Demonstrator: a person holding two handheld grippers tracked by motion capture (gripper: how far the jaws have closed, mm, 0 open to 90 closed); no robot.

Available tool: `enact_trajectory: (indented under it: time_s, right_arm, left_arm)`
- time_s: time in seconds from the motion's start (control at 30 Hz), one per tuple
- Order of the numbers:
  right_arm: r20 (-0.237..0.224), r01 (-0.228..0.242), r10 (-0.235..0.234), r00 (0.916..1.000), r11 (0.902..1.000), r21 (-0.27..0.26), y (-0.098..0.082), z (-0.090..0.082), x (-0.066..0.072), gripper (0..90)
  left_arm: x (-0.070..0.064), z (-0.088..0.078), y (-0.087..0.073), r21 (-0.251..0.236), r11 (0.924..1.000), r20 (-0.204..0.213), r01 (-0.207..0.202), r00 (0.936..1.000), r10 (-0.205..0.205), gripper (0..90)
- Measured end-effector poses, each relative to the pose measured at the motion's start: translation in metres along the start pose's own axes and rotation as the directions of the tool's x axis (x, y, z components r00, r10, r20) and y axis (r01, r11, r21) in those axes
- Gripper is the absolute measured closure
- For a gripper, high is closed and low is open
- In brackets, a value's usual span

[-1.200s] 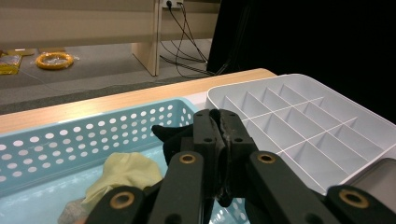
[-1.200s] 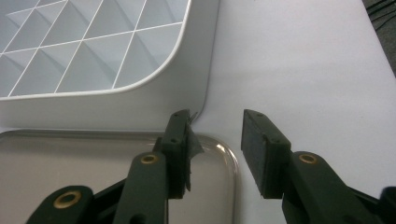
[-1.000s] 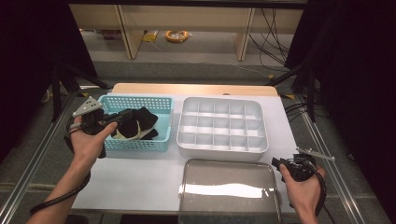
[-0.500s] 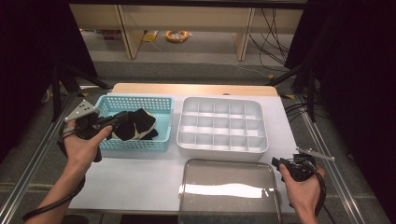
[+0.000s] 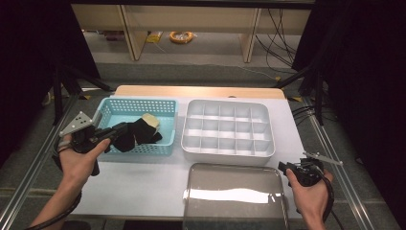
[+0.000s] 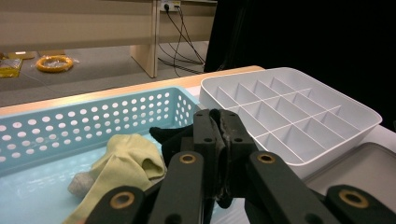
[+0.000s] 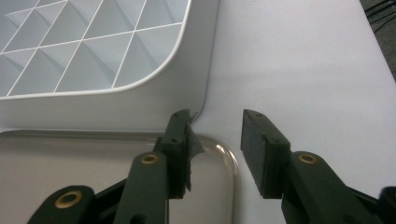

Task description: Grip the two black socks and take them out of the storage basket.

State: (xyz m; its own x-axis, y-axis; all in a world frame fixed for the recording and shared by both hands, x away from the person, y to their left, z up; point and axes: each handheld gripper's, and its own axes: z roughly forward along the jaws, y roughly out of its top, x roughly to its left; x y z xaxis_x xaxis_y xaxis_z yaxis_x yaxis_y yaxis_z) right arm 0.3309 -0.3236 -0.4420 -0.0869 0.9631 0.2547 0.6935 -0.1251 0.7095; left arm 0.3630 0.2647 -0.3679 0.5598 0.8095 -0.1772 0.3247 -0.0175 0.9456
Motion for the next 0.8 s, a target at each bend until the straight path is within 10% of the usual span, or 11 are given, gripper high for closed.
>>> enact_trajectory:
  time_s: [0.7, 0.8]
  right_arm:
    - [-0.001, -0.014, 0.014, 0.9999, 0.9998, 0.011, 0.000, 0.000, 0.000, 63.8]
    - [-0.020, -0.081, 0.082, 0.9964, 0.9962, 0.031, 0.000, -0.002, 0.006, 63.9]
  left_arm:
    - [0.001, -0.020, -0.024, 0.002, 0.9999, -0.002, 0.014, 0.9999, -0.014, 86.4]
    - [0.000, -0.023, -0.026, 0.006, 0.9999, -0.005, 0.011, 0.9999, -0.011, 86.4]
